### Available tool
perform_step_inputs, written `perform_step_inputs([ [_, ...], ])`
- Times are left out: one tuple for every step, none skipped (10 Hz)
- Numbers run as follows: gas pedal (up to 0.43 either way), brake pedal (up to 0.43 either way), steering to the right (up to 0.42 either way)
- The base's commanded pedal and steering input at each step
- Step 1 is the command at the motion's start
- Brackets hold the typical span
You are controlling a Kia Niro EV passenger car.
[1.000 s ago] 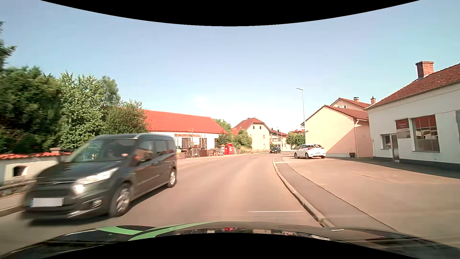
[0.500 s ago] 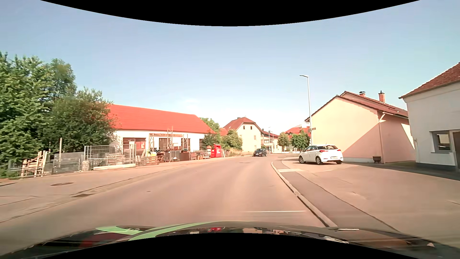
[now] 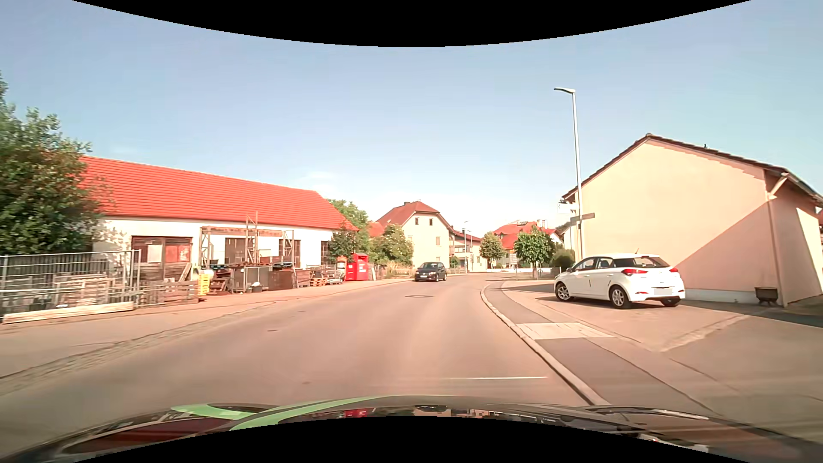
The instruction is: Follow the waypoints while adhering to traffic rules and regulations
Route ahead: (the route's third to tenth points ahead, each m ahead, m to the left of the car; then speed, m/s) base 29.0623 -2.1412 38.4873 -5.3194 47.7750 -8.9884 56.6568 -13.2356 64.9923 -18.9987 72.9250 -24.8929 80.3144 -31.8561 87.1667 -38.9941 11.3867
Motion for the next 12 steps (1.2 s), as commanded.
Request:
perform_step_inputs([
  [0.087,0.0,0.045],
  [0.087,0.0,0.045],
  [0.087,0.0,0.045],
  [0.087,0.0,0.044],
  [0.087,0.0,0.044],
  [0.087,0.0,0.043],
  [0.087,0.0,0.043],
  [0.087,0.0,0.043],
  [0.087,0.0,0.04],
  [0.087,0.0,0.037],
  [0.087,0.0,0.035],
  [0.087,0.0,0.033],
])
